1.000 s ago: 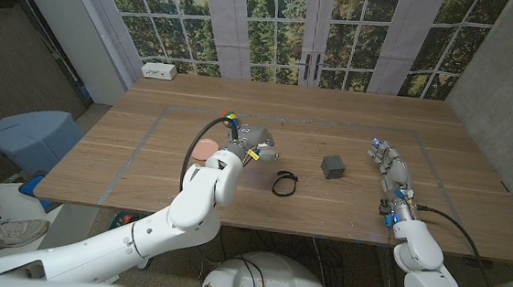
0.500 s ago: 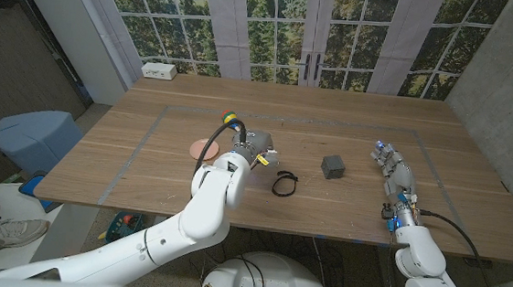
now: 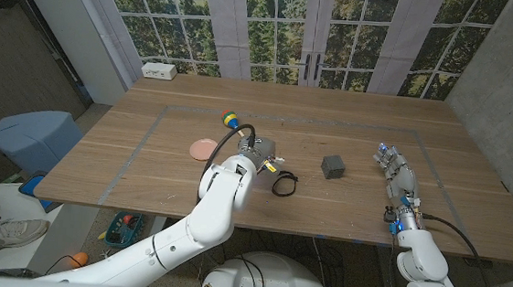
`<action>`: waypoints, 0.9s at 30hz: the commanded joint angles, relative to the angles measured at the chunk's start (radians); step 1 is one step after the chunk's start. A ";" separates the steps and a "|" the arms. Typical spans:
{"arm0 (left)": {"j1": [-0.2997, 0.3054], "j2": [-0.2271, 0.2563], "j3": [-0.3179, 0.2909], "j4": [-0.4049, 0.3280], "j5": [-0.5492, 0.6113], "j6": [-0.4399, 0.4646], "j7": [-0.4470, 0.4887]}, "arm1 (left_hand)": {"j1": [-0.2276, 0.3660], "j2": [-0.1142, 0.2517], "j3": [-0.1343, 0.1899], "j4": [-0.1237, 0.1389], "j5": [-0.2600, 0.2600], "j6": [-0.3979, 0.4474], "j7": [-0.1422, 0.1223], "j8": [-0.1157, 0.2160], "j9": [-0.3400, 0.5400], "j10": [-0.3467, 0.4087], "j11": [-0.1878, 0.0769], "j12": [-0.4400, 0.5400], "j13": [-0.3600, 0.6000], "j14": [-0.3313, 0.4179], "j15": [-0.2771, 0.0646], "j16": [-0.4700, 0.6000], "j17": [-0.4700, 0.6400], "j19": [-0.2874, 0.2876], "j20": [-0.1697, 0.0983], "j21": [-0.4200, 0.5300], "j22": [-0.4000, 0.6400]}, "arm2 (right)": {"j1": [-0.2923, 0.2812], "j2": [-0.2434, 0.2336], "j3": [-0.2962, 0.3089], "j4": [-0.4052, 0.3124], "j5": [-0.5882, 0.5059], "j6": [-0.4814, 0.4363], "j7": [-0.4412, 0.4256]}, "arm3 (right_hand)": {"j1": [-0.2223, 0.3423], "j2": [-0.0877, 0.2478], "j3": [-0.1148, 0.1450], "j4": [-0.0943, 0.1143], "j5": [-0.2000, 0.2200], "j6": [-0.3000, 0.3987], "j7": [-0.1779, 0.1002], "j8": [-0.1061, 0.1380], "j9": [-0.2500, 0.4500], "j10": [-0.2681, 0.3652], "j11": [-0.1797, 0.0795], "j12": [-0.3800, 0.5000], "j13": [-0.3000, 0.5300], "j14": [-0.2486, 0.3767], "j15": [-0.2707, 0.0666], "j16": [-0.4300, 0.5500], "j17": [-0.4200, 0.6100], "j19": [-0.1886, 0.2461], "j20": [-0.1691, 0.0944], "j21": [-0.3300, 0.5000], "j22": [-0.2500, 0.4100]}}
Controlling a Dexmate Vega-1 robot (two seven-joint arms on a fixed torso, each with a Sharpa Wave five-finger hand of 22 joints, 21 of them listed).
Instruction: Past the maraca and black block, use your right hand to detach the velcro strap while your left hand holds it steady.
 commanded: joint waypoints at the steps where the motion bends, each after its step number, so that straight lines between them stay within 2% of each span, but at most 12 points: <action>1: 0.040 -0.069 -0.037 0.056 0.086 -0.094 -0.034 | 0.011 0.010 -0.008 0.000 0.005 0.012 0.004 0.004 0.002 0.004 0.003 0.006 0.007 -0.003 -0.121 0.006 0.005 0.006 0.003 -0.002 0.002 | 0.004 0.009 0.004 0.027 0.016 0.017 0.018 | -0.014 0.001 -0.002 -0.003 -0.002 0.013 0.001 0.003 0.005 0.011 0.001 0.008 0.003 0.011 0.003 0.007 0.003 0.008 0.002 -0.008 0.004; 14: 0.045 -0.093 -0.047 0.084 0.089 -0.143 -0.042 | 0.016 0.019 -0.023 0.002 0.005 0.043 0.020 0.013 0.004 0.026 0.012 0.019 0.024 0.005 -0.122 0.016 0.010 0.014 0.004 -0.001 0.003 | 0.014 0.021 0.004 0.048 0.032 0.024 0.027 | -0.017 0.001 -0.004 -0.002 -0.002 0.017 -0.001 0.003 0.006 0.015 0.004 0.009 0.002 0.018 0.003 0.010 0.002 0.014 0.005 -0.013 0.004; 22: 0.049 -0.099 -0.030 0.107 0.144 -0.158 -0.045 | 0.024 0.025 -0.029 0.001 0.005 0.066 0.027 0.021 0.005 0.052 0.011 0.031 0.034 0.011 -0.127 0.023 0.012 0.017 0.004 -0.001 0.003 | 0.012 0.029 0.004 0.064 0.036 0.042 0.035 | -0.019 0.001 -0.004 -0.002 -0.002 0.019 -0.001 0.003 0.006 0.018 0.004 0.010 0.002 0.020 0.005 0.012 0.001 0.016 0.005 -0.017 0.004; 27: 0.054 -0.102 -0.026 0.120 0.165 -0.165 -0.042 | 0.028 0.031 -0.031 0.001 0.006 0.054 0.021 0.015 0.005 0.050 0.010 0.031 0.039 0.008 -0.127 0.024 0.013 0.017 0.004 -0.002 0.003 | 0.008 0.037 0.007 0.069 0.042 0.056 0.037 | -0.021 0.002 -0.005 -0.002 -0.002 0.022 -0.002 0.003 0.006 0.022 0.005 0.011 0.002 0.023 0.005 0.013 0.001 0.021 0.007 -0.018 0.005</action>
